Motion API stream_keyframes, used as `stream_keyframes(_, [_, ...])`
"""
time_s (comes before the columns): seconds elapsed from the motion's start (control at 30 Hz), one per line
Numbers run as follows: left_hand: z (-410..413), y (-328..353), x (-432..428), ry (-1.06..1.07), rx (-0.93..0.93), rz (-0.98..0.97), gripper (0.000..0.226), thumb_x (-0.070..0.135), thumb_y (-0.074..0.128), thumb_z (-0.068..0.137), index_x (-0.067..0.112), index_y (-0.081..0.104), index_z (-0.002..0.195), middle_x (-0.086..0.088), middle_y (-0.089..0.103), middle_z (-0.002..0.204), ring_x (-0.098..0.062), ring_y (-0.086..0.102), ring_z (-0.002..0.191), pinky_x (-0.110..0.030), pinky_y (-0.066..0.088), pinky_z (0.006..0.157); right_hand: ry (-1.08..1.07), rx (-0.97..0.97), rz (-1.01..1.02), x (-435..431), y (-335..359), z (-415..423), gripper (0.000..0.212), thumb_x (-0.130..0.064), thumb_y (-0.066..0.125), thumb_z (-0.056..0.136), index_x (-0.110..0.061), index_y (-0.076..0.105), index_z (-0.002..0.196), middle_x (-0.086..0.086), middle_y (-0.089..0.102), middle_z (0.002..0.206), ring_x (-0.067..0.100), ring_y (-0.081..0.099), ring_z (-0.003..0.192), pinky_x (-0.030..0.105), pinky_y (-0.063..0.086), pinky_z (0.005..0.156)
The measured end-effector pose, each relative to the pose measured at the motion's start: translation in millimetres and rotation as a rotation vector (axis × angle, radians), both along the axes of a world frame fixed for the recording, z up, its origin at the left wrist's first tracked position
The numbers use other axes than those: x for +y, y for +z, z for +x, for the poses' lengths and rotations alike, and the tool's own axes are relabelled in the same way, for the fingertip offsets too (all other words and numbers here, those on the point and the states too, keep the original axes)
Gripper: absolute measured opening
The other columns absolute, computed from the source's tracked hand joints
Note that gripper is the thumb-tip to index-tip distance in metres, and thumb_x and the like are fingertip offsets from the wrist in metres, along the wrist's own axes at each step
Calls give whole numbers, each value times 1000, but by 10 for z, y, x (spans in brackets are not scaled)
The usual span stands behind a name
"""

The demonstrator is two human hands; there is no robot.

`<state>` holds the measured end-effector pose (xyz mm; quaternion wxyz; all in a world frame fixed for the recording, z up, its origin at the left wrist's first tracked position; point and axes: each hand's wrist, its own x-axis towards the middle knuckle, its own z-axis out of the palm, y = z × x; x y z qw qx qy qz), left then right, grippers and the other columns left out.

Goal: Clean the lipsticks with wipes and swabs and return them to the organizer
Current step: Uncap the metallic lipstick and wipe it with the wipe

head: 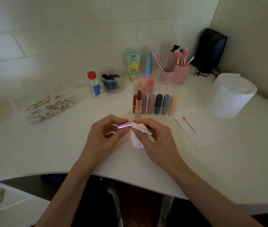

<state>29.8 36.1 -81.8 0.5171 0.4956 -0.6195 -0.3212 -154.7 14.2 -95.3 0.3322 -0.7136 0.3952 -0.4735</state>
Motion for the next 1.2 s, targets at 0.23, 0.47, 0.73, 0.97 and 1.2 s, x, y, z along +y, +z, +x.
stream_keyframes(0.23, [-42,44,-4,-15,65,113,25,35,60,92,15,72,102,-5,73,77,-20,56,52,-25,48,52,1,-63,-4,29,36,-15,15,-13,71,94,-19,72,108,-10,73,97,5,67,89,13,49,78])
stream_keyframes(0.47, [31,-29,-27,1,-27,-7,23,26,73,85,15,71,104,2,73,100,-24,70,82,-36,59,74,-11,-9,21,-1,-13,-1,17,-17,72,95,-22,70,111,-13,71,98,2,65,93,11,50,81])
stream_keyframes(0.73, [-32,12,-9,16,45,109,36,35,53,100,8,74,88,-4,65,65,-19,52,48,-21,41,52,-3,-19,-20,21,7,-19,19,-12,71,95,-22,71,110,-14,71,97,6,66,90,16,52,79])
stream_keyframes(0.97, [22,7,-11,-12,20,-16,25,13,75,85,12,69,110,2,72,105,-24,70,78,-37,62,75,-20,14,3,6,-18,-9,20,-17,71,96,-29,66,111,-23,66,96,-4,63,94,8,48,81])
stream_keyframes(1.2, [-32,14,-11,15,29,119,34,33,51,101,11,75,94,-5,66,69,-19,53,46,-20,40,51,-26,-6,-48,7,-29,-29,18,-12,71,95,-17,72,112,-13,70,97,4,64,91,12,48,80])
